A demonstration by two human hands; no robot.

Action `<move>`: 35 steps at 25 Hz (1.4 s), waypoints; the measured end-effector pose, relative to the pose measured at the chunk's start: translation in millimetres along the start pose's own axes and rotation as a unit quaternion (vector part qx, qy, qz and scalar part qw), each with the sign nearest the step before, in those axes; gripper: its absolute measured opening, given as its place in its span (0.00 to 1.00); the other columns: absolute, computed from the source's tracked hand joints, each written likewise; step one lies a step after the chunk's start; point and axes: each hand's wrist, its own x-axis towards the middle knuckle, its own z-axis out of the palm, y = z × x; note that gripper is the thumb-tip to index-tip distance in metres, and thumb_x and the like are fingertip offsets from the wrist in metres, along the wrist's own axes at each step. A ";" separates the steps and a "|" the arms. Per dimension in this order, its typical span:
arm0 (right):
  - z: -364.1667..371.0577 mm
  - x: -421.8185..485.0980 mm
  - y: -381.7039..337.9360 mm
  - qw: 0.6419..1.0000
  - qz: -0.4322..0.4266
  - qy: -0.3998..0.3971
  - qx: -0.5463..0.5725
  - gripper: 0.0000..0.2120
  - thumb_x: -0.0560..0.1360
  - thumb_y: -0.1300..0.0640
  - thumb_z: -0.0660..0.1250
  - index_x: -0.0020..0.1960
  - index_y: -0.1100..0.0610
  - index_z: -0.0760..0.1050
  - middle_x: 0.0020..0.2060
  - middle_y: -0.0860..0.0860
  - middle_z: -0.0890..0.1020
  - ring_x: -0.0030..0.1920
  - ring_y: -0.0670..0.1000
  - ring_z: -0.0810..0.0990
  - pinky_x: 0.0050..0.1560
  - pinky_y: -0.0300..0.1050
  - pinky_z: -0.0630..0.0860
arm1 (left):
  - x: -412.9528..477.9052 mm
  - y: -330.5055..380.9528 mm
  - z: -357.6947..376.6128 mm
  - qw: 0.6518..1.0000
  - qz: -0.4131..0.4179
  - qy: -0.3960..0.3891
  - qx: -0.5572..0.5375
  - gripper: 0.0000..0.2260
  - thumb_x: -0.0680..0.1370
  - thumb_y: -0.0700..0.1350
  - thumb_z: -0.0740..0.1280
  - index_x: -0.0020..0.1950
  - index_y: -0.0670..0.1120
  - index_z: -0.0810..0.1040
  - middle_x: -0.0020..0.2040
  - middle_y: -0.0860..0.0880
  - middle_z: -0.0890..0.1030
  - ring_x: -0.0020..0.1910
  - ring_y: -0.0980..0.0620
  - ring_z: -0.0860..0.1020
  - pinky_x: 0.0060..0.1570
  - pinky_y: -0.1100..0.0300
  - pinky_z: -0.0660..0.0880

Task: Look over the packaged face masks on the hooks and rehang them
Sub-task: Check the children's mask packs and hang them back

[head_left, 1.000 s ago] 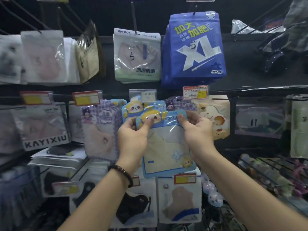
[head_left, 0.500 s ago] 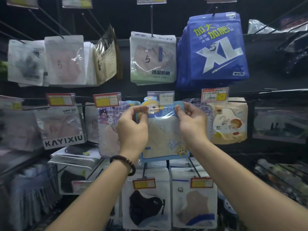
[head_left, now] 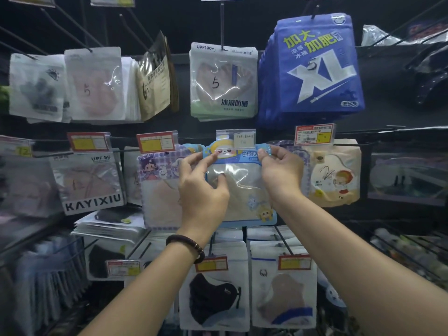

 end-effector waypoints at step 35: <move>64.0 -167.5 26.3 0.970 -0.057 -0.120 -0.204 0.26 0.82 0.51 0.72 0.78 0.50 0.71 0.72 0.46 0.78 0.74 0.49 0.75 0.73 0.44 0.70 | -19.5 -95.4 -127.6 0.973 -0.207 -0.095 0.035 0.31 0.80 0.49 0.75 0.80 0.53 0.68 0.80 0.52 0.66 0.81 0.49 0.64 0.80 0.45 0.64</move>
